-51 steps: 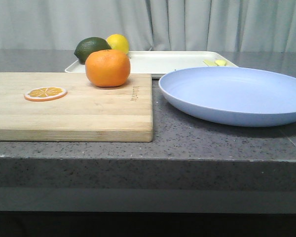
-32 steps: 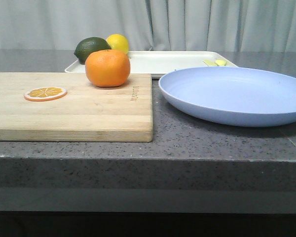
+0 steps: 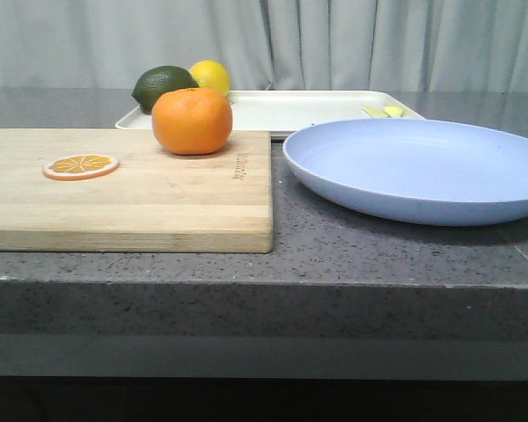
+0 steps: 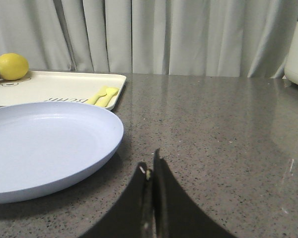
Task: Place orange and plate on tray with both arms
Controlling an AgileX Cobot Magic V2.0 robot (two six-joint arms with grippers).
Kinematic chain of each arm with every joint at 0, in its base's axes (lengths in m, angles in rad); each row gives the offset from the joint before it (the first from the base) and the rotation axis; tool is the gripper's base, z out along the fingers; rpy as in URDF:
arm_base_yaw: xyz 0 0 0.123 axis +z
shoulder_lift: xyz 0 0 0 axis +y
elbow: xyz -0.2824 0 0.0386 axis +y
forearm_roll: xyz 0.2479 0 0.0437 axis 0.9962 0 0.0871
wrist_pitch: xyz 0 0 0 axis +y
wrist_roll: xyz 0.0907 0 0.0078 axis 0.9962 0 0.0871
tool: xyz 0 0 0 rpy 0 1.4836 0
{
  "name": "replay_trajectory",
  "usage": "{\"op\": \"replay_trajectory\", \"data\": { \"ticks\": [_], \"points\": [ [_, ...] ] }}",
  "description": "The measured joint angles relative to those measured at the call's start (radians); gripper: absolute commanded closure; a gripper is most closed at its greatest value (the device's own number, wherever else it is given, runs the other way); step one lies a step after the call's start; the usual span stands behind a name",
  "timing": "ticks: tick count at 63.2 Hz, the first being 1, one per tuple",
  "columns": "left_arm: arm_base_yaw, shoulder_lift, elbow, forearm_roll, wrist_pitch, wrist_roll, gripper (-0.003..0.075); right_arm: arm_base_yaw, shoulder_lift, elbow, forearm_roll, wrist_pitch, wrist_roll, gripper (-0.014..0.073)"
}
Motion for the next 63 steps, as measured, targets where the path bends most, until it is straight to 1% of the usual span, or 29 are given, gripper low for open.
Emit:
{"op": "replay_trajectory", "data": {
  "ticks": [5, 9, 22, 29, 35, 42, 49, 63],
  "points": [
    [0.0, 0.0, -0.008, -0.011, -0.009, -0.004, 0.074, 0.0, 0.0, -0.021, 0.013, 0.027, 0.0, 0.0659],
    [0.0, 0.0, -0.039, -0.013, 0.017, -0.005, 0.074, 0.0, 0.0, -0.057, 0.021, 0.057, 0.0, 0.0659],
    [0.0, 0.024, -0.304, 0.026, 0.147, -0.005, 0.074, 0.0, 0.0, -0.26, 0.027, 0.18, 0.0, 0.0659],
    [0.0, 0.107, -0.48, 0.037, 0.272, -0.005, 0.074, 0.0, 0.038, -0.385, 0.025, 0.245, 0.0, 0.0659],
    [0.0, 0.201, -0.63, 0.049, 0.402, -0.005, 0.074, 0.0, 0.112, -0.489, 0.016, 0.308, 0.0, 0.0659],
    [0.0, 0.316, -0.755, 0.053, 0.521, -0.005, 0.074, 0.0, 0.228, -0.601, 0.01, 0.4, 0.0, 0.0659],
    [0.0, 0.402, -0.8, 0.053, 0.57, -0.005, 0.074, 0.0, 0.329, -0.667, 0.007, 0.471, 0.0, 0.0659],
    [0.0, 0.5, -0.802, 0.053, 0.597, -0.005, 0.074, 0.0, 0.468, -0.673, 0.007, 0.542, 0.0, 0.0659]
  ]
}}
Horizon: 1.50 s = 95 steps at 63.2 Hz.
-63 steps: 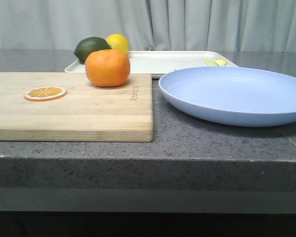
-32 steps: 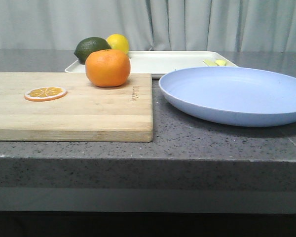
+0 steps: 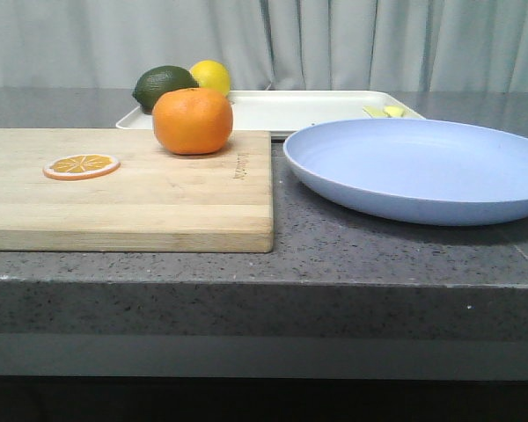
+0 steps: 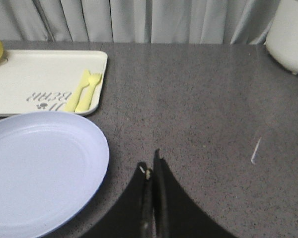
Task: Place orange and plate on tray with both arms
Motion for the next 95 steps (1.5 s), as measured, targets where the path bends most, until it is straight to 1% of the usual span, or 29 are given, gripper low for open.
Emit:
{"op": "replay_trajectory", "data": {
  "ticks": [12, 20, 24, 29, 32, 35, 40, 41, 46, 48, 49, 54, 58, 63, 68, 82, 90, 95],
  "points": [
    [0.0, 0.045, 0.0, 0.0, 0.012, 0.0, 0.074, 0.0, 0.071, -0.001, 0.0, 0.076, -0.002, 0.0659],
    [0.0, 0.06, 0.0, 0.004, 0.051, 0.0, 0.074, 0.0, 0.088, -0.001, 0.0, 0.135, -0.034, 0.0645],
    [0.0, 0.064, 0.0, 0.017, 0.07, 0.0, 0.0739, 0.0, 0.09, -0.001, 0.0, 0.146, -0.054, 0.0599],
    [0.0, 0.07, 0.0, 0.036, 0.092, 0.0, 0.073, 0.0, 0.09, -0.001, 0.0, 0.15, -0.06, 0.0495],
    [0.0, 0.07, 0.0, 0.044, 0.101, 0.0, 0.0701, 0.0, 0.09, -0.001, 0.0, 0.152, -0.063, 0.0407],
    [0.0, 0.07, 0.0, 0.051, 0.104, 0.0, 0.0652, 0.0, 0.09, -0.001, 0.0, 0.153, -0.065, 0.03],
    [0.0, 0.07, 0.002, 0.055, 0.105, 0.0, 0.0533, 0.0, 0.09, -0.001, 0.0, 0.155, -0.067, 0.0161],
    [0.0, 0.07, 0.002, 0.055, 0.105, 0.0, 0.0498, 0.0, 0.09, -0.001, 0.0, 0.155, -0.067, 0.013],
    [0.0, 0.072, 0.002, 0.059, 0.105, 0.0, 0.0372, 0.0, 0.09, -0.001, 0.0, 0.155, -0.067, 0.0049],
    [0.0, 0.072, 0.002, 0.061, 0.105, 0.0, 0.0307, 0.0, 0.09, -0.001, 0.0, 0.157, -0.067, 0.003],
    [0.0, 0.072, 0.002, 0.063, 0.105, 0.0, 0.0271, 0.0, 0.09, -0.001, 0.0, 0.157, -0.067, 0.0025],
    [0.0, 0.072, 0.002, 0.063, 0.105, 0.0, 0.0171, 0.0, 0.09, -0.001, 0.0, 0.163, -0.067, 0.0027],
    [0.0, 0.074, 0.002, 0.063, 0.105, 0.0, 0.0142, 0.0, 0.09, -0.001, 0.0, 0.165, -0.067, 0.0029],
    [-0.017, 0.084, 0.002, 0.05, 0.101, 0.0, 0.0142, 0.0, 0.09, -0.001, 0.0, 0.168, -0.068, 0.0029],
    [-0.063, 0.101, 0.002, 0.042, 0.096, 0.004, 0.0142, 0.0, 0.09, -0.001, 0.0, 0.169, -0.068, 0.0029],
    [-0.266, 0.215, -0.022, 0.039, 0.065, 0.048, 0.0142, 0.0, 0.09, -0.001, 0.0, 0.169, -0.068, 0.0029],
    [-0.364, 0.306, -0.068, 0.046, 0.046, 0.052, 0.0142, 0.0, 0.09, -0.001, 0.0, 0.169, -0.068, 0.0029],
    [-0.403, 0.373, -0.101, 0.055, 0.037, 0.052, 0.0142, 0.0, 0.09, -0.001, 0.0, 0.169, -0.068, 0.0029]
  ]
}}
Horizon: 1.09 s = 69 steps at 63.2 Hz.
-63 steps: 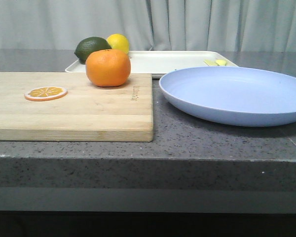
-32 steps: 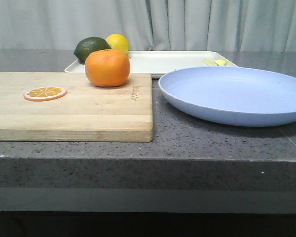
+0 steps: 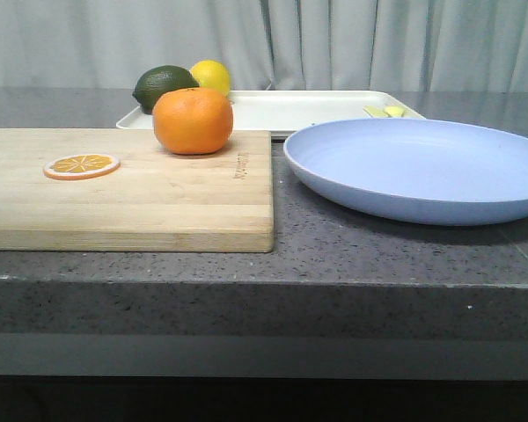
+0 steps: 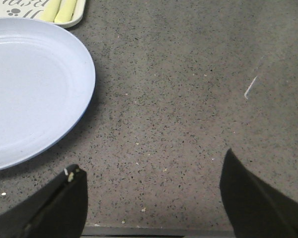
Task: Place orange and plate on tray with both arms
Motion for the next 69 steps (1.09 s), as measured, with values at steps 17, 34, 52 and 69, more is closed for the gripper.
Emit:
{"op": "replay_trajectory", "data": {
  "ticks": [17, 34, 52, 69],
  "points": [
    [-0.077, 0.265, -0.134, 0.015, -0.021, 0.0, 0.0142, 0.0, 0.0, 0.0, 0.0, 0.002, 0.0, 0.0029],
    [-0.124, 0.489, -0.296, 0.016, -0.036, 0.0, 0.0142, 0.0, 0.0, 0.0, 0.0, 0.002, 0.0, 0.0029],
    [-0.126, 0.7, -0.444, 0.047, -0.044, 0.0, 0.0142, 0.0, 0.0, 0.0, 0.0, 0.002, -0.002, 0.0029],
    [-0.126, 0.814, -0.491, 0.07, -0.045, 0.0, 0.0142, 0.0, 0.0, 0.0, 0.0, 0.002, -0.005, 0.0029]
  ]
}}
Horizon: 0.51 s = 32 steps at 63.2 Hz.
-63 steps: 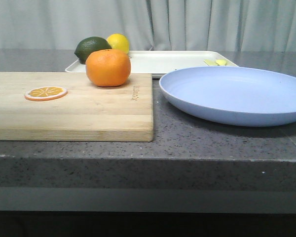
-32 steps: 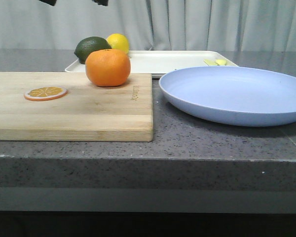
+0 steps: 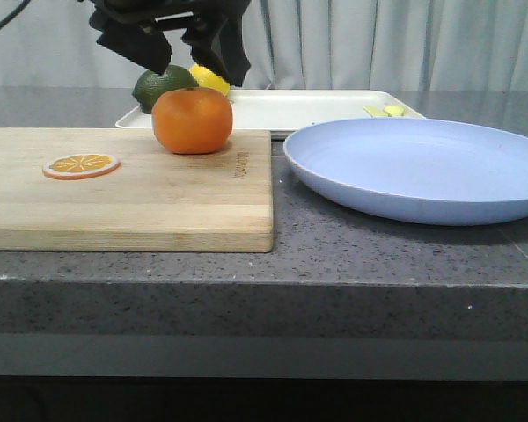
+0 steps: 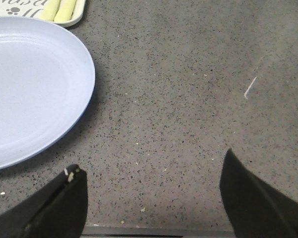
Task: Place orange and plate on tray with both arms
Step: 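Lower the left gripper onto the orange on the cutting board and close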
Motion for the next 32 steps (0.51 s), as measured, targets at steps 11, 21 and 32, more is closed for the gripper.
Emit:
{"op": "replay_trajectory", "data": {
  "ticks": [11, 21, 32],
  "points": [
    [0.0, 0.051, -0.007, 0.043, 0.0, 0.001, 0.0142, 0.0, 0.0, 0.0, 0.0, 0.0, 0.0, 0.0029],
    [0.0, 0.085, -0.008, 0.054, -0.002, 0.001, 0.0142, 0.0, 0.0, 0.0, 0.0, 0.0, 0.0, 0.0029],
    [0.0, 0.097, -0.008, 0.058, -0.004, 0.001, 0.0152, 0.0, 0.0, 0.0, 0.0, 0.0, 0.0, 0.0029]
  ]
}}
